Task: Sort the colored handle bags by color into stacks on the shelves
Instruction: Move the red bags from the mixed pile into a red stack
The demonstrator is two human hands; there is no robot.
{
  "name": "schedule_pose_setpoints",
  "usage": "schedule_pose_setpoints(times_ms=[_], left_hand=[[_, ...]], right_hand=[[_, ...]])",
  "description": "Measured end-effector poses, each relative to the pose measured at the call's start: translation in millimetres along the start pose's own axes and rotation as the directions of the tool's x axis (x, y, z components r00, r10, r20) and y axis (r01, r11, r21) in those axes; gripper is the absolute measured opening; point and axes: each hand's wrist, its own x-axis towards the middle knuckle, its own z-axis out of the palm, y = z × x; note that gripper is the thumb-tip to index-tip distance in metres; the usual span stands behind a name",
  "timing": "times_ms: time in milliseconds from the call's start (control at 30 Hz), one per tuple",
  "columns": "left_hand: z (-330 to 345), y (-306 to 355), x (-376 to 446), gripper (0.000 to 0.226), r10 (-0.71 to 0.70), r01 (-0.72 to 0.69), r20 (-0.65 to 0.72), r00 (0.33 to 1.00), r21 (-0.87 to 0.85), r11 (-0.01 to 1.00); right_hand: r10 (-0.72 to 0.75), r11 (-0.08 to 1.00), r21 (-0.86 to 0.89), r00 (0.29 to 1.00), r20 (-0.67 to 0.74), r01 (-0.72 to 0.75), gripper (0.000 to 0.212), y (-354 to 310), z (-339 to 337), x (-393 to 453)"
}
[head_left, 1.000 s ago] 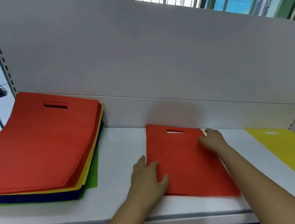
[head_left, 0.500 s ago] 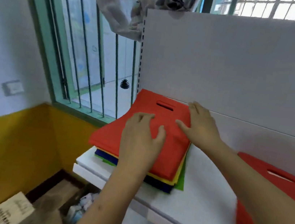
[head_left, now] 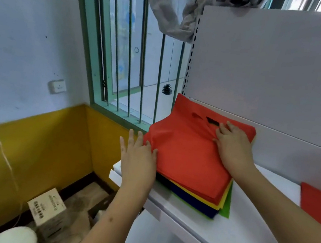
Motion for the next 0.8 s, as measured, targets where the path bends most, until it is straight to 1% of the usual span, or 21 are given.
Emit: schedule_pose_setpoints(times_ms=[67, 133, 167, 233, 300, 367, 400, 433, 533, 600, 633, 700, 767, 800], left_hand=[[0, 5, -2, 0.043, 0.018, -0.023, -0.056, 0.998, -0.081, 0.996], [-3, 13, -6, 0.045, 0.013, -0.044, -0.113, 0.994, -0.273, 0.961], [-7, 19, -8, 0.046, 0.011, -0.058, -0.124, 0.992, -0.384, 0.922], [-16, 33, -11, 0.049, 0.016, -0.086, -0.126, 0.992, -0.571, 0.816], [-24, 51, -15, 0.05, 0.06, -0.136, -0.13, 0.99, -0.713, 0.687], [-30, 72, -18, 0.048, 0.11, -0.184, -0.148, 0.983, -0.817, 0.546], [-30, 82, -20, 0.048, 0.119, -0.193, -0.154, 0.981, -0.844, 0.5], [-29, 93, -23, 0.047, 0.12, -0.192, -0.152, 0.981, -0.854, 0.483], [-22, 126, -35, 0.047, 0.12, -0.168, -0.124, 0.985, -0.853, 0.493], [-15, 149, -47, 0.041, 0.154, -0.184, -0.123, 0.98, -0.856, 0.483], [-11, 160, -55, 0.037, 0.179, -0.194, -0.122, 0.976, -0.861, 0.469], [-4, 179, -71, 0.03, 0.243, -0.17, -0.071, 0.967, -0.894, 0.414], [4, 197, -92, 0.027, 0.338, -0.132, -0.005, 0.941, -0.926, 0.355], [9, 204, -101, 0.028, 0.378, -0.131, 0.011, 0.926, -0.929, 0.347]], right_hand=[[0.002, 1.0, -0.008, 0.999, -0.047, -0.003, 0.031, 4, -4, -4], [0.031, 0.999, 0.016, 0.995, -0.099, -0.03, 0.031, 13, -12, -10], [0.063, 0.997, 0.06, 0.992, -0.106, -0.057, 0.033, 18, -19, -15], [0.144, 0.977, 0.168, 0.986, -0.087, -0.128, 0.036, 30, -37, -24], [0.178, 0.973, 0.162, 0.981, -0.079, -0.163, 0.036, 48, -55, -35], [0.212, 0.964, 0.179, 0.975, -0.072, -0.196, 0.034, 70, -70, -47], [0.242, 0.953, 0.202, 0.968, -0.067, -0.224, 0.032, 84, -76, -54], [0.272, 0.943, 0.212, 0.961, -0.051, -0.256, 0.031, 98, -79, -61], [0.346, 0.919, 0.188, 0.938, 0.037, -0.346, 0.025, 143, -84, -92], [0.391, 0.896, 0.207, 0.919, 0.051, -0.393, 0.022, 172, -88, -119], [0.417, 0.882, 0.22, 0.908, 0.043, -0.416, 0.022, 185, -90, -135], [0.47, 0.855, 0.228, 0.882, 0.036, -0.465, 0.024, 211, -92, -168], [0.536, 0.823, 0.183, 0.842, 0.067, -0.538, 0.035, 239, -91, -199], [0.553, 0.813, 0.154, 0.827, 0.098, -0.562, 0.038, 251, -90, -212]])
